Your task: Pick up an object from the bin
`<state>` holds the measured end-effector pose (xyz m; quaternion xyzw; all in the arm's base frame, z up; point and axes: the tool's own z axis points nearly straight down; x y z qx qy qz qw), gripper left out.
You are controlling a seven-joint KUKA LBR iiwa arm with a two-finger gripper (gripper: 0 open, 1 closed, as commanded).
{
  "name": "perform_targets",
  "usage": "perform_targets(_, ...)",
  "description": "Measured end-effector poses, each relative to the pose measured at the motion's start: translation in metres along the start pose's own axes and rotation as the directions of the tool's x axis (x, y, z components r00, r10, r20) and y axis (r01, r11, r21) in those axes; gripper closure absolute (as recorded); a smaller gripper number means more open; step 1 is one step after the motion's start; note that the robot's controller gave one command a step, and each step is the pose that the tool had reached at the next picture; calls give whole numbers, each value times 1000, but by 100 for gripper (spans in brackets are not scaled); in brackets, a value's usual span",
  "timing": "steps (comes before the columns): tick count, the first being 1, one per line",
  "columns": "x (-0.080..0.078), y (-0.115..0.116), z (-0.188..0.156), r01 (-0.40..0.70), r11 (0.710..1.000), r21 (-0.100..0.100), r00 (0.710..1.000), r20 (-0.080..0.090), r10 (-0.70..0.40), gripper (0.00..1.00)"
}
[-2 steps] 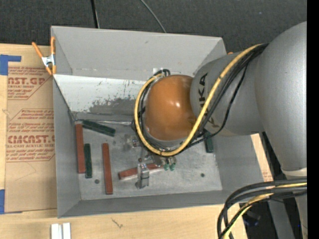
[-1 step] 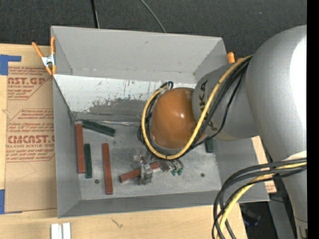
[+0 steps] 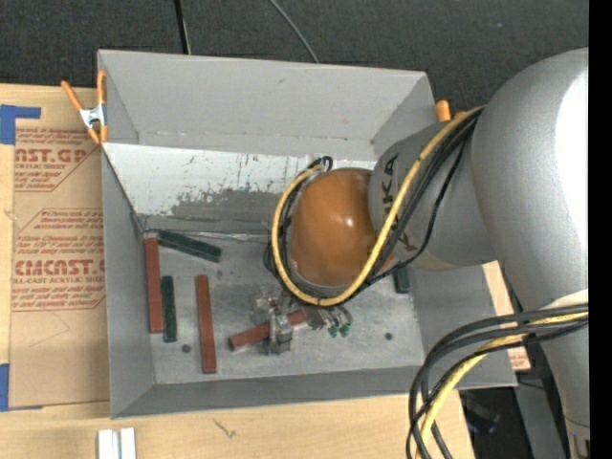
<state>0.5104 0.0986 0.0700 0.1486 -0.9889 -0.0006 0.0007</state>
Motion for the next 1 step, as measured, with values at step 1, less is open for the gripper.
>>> perform_targets(1, -21, 2, -151, -29, 1000, 1, 1000, 6, 29, 100)
